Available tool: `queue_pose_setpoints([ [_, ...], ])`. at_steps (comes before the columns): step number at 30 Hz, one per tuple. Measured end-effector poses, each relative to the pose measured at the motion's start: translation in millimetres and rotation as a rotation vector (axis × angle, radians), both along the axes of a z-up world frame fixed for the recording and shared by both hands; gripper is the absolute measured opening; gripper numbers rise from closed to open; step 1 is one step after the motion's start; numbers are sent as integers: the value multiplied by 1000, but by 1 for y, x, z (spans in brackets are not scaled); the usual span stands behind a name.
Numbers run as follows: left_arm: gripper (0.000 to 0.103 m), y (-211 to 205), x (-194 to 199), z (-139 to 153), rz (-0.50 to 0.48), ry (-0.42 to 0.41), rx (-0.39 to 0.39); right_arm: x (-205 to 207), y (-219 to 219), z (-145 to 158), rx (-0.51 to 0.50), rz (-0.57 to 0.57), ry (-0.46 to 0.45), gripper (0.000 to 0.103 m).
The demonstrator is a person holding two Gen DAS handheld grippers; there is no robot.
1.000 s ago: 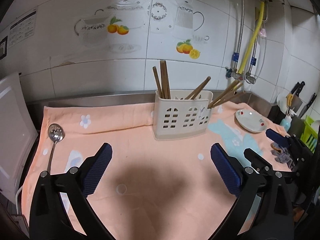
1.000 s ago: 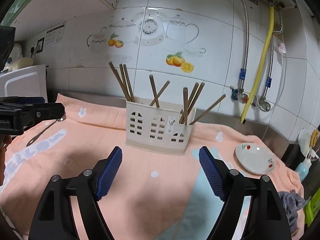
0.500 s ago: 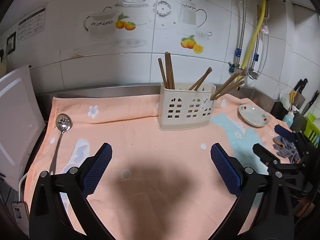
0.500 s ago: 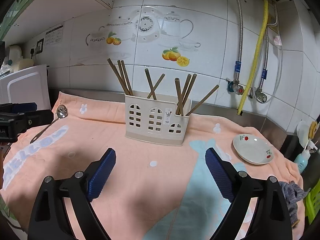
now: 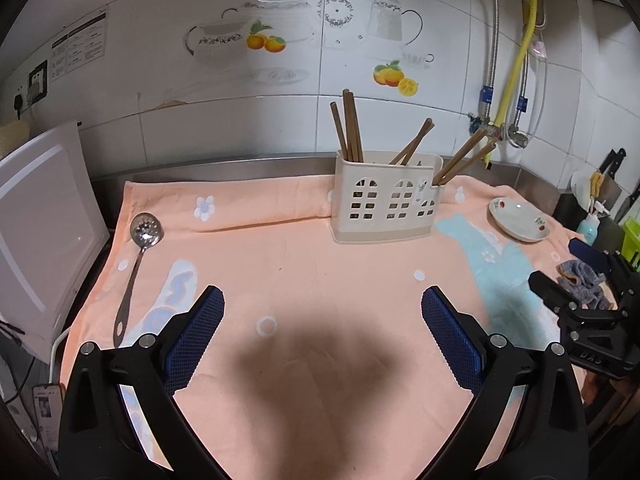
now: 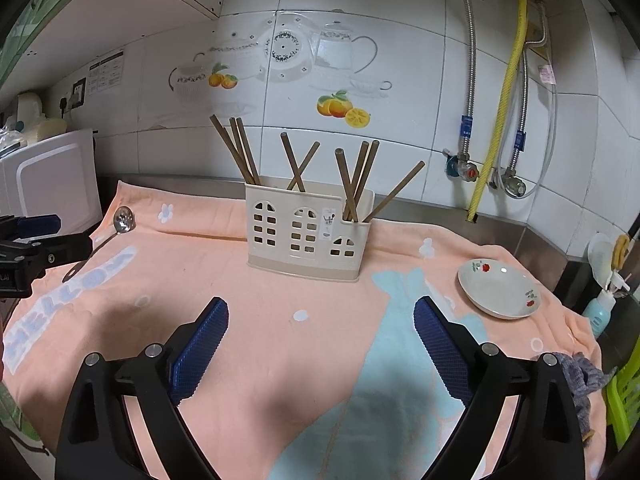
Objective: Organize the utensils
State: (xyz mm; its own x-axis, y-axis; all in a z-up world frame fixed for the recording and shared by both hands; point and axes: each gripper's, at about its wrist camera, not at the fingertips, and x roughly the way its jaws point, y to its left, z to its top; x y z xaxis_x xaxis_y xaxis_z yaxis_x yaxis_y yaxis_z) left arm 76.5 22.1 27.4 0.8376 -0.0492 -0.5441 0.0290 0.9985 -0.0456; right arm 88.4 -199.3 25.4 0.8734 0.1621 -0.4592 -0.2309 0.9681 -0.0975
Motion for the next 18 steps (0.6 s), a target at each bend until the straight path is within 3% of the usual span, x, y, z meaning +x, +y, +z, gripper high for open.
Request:
queue_pose_setpoints([
  [18,98,-6,-32,-4,-35,-19,19,-13,-3,-7,0,4,18,91],
])
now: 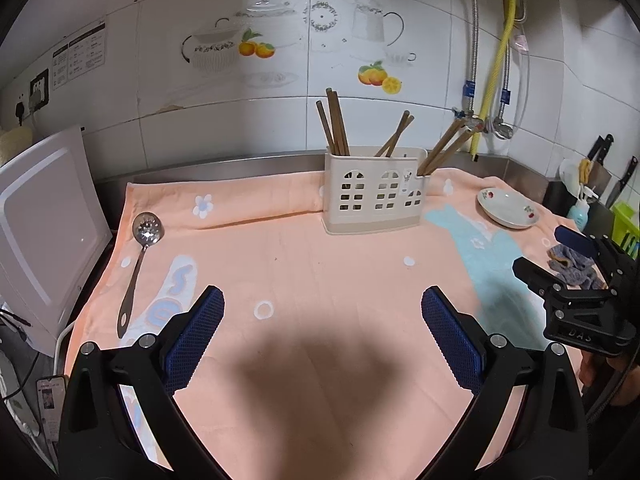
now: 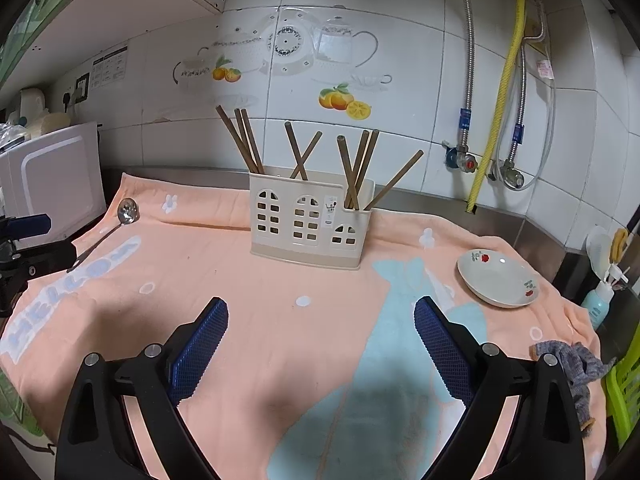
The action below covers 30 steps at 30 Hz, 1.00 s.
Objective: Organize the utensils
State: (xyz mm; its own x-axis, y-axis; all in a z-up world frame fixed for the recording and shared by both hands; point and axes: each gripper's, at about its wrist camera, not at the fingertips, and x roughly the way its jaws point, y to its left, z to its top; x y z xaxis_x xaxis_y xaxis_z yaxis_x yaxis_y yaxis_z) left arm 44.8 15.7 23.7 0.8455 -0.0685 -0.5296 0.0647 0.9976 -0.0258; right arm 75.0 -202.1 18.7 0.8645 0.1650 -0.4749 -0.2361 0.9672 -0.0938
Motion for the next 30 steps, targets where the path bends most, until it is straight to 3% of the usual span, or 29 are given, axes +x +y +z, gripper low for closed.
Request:
queue_pose_setpoints([
  [30,98,-2,-12,-15,1,47,-28,-12,-3,-6,8,7,14,93],
])
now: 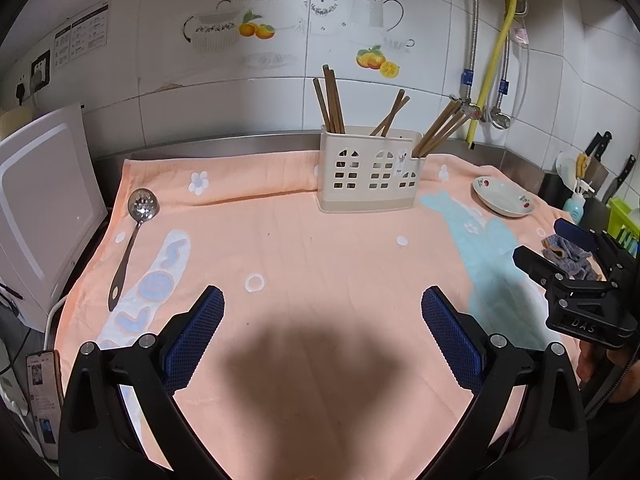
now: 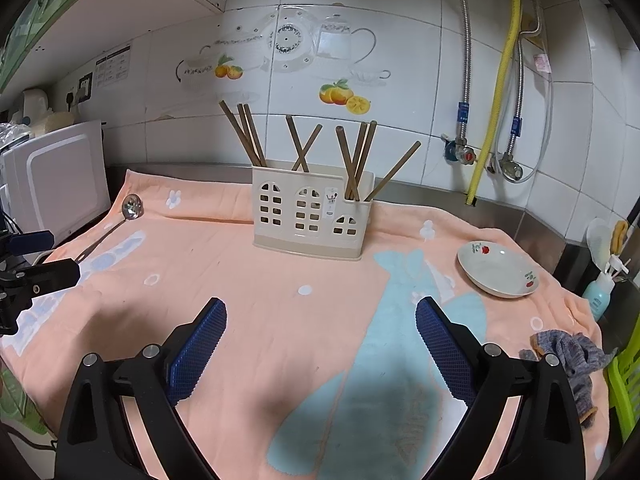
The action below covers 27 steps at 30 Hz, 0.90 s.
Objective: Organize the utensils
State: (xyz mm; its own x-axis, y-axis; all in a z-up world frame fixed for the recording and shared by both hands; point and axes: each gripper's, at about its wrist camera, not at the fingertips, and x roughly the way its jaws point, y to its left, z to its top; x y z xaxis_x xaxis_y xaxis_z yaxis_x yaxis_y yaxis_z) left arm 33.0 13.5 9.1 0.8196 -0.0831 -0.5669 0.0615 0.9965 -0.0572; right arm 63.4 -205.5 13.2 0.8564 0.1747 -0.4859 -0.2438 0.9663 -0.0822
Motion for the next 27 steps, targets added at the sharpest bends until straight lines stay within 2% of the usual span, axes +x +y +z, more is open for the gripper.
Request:
queue_pose_setpoints([
  [27,98,-1,-3,1,-1,-8,-6,-5,-5,1,10,-5,-1,93],
])
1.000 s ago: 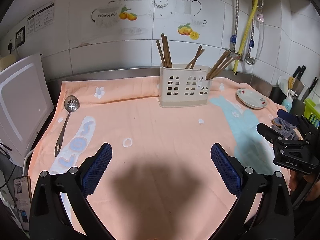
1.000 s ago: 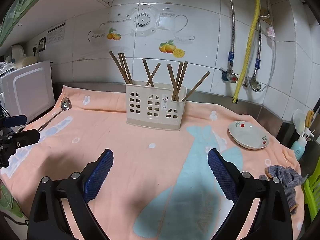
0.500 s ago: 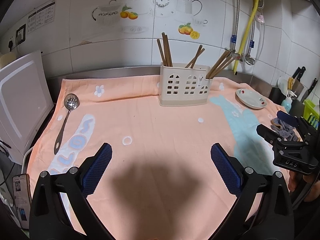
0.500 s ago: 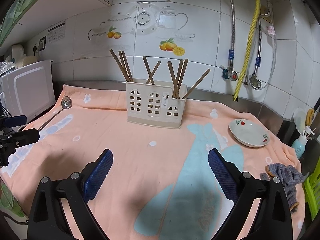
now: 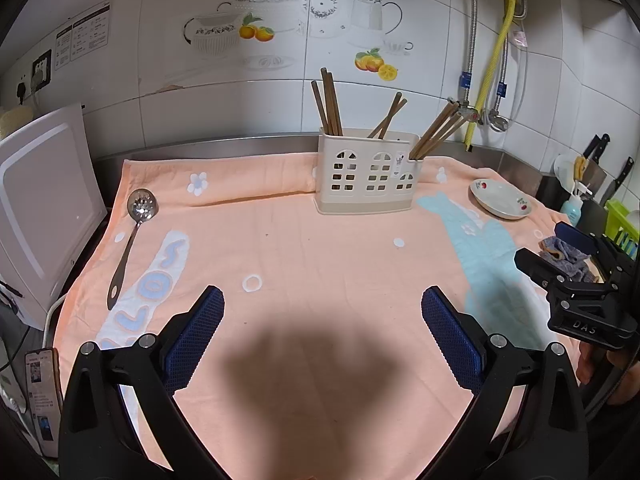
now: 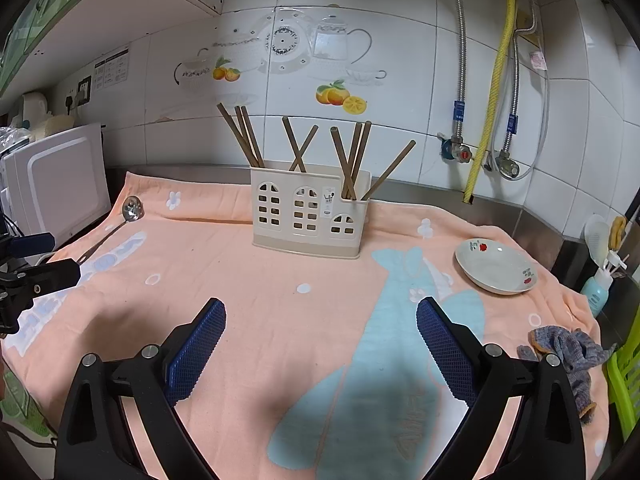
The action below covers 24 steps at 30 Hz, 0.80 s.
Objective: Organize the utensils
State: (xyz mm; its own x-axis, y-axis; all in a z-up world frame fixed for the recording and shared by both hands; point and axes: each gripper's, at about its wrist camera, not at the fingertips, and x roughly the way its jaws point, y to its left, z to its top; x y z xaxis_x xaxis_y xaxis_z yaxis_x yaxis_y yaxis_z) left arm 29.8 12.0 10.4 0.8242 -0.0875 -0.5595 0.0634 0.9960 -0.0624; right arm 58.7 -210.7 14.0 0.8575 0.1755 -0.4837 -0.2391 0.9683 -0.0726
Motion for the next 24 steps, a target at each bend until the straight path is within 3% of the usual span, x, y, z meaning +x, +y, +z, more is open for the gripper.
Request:
queue_pose_setpoints([
  [24,98,-6,-3,-1,-10,-3,8,-3,-1,-1,5,6,3,93],
])
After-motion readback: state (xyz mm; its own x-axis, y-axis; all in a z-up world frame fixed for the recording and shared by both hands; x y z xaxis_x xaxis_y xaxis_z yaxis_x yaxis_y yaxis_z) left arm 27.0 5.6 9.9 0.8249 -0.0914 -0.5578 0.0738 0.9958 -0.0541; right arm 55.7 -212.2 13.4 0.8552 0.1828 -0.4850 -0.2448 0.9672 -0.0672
